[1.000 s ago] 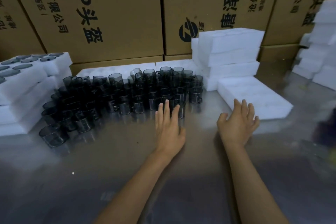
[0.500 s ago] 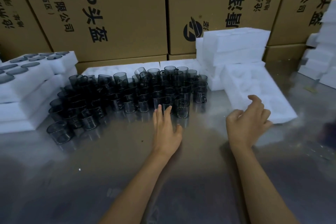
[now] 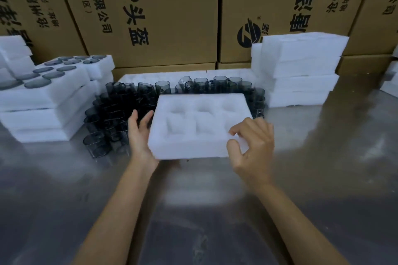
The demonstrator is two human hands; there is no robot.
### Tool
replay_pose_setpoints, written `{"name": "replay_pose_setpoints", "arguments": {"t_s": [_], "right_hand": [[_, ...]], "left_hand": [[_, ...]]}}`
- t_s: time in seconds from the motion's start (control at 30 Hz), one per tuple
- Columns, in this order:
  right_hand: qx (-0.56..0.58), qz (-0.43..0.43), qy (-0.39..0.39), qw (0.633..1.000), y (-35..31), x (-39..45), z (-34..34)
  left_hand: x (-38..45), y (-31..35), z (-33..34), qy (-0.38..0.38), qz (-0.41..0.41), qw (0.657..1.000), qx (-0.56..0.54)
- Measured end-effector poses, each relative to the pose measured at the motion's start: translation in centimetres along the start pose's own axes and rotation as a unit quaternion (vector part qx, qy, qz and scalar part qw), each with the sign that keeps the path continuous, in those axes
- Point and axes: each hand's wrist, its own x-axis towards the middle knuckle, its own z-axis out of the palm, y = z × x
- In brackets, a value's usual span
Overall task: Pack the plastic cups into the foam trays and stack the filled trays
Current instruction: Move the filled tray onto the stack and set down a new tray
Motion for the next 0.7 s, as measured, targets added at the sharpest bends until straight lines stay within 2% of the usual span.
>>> {"name": "replay_pose_setpoints", "arguments": {"t_s": [0.1,0.17,0.23,0.27,0.33,0.37,0.47,0.57,0.63,0.7], "right_hand": [[0.014,-0.017,-0.022,1.0,-0.5,-0.1,0.2],[0.035,-0.006,-0.039,0.999,-0.9,-0.2,0.4],[0.087,0.044,-0.043,0.994,-1.1,-0.3,0.6],[0.151,0.097,-0.036,0.983,-1.1,-0.2,0.6],[0.295,0.227,-0.001,0.928,-0.7,0.3,0.6],[0.325,0.275,0.022,0.905,-0.3,0.6,0.5],[0.287,0.354,0.029,0.89,1.6,0.7,0.4],[0.275,0.419,-0.03,0.865,2.9,0.3,0.7],[0.292,0.456,-0.089,0.836,3.3,0.0,0.8],[0.311,0.488,-0.129,0.805,3.5,-0.2,0.7]], "left_hand": [[0.8,2.0,-3.0,-0.077,-0.046,0.991,0.101],[1.1,2.4,-4.4,-0.132,-0.042,0.97,0.202],[1.4,2.7,-5.1,-0.114,-0.046,0.956,0.267],[1.6,2.9,-5.4,-0.1,-0.054,0.954,0.278],[1.8,3.1,-6.0,-0.088,-0.056,0.947,0.303],[1.9,3.1,-6.3,-0.088,-0.057,0.942,0.32],[1.4,2.8,-6.5,-0.113,-0.074,0.923,0.36],[0.8,2.3,-6.3,-0.131,-0.087,0.899,0.408],[0.4,2.1,-5.8,-0.096,-0.082,0.89,0.439],[0.3,1.9,-5.4,-0.039,-0.01,0.864,0.502]]}}
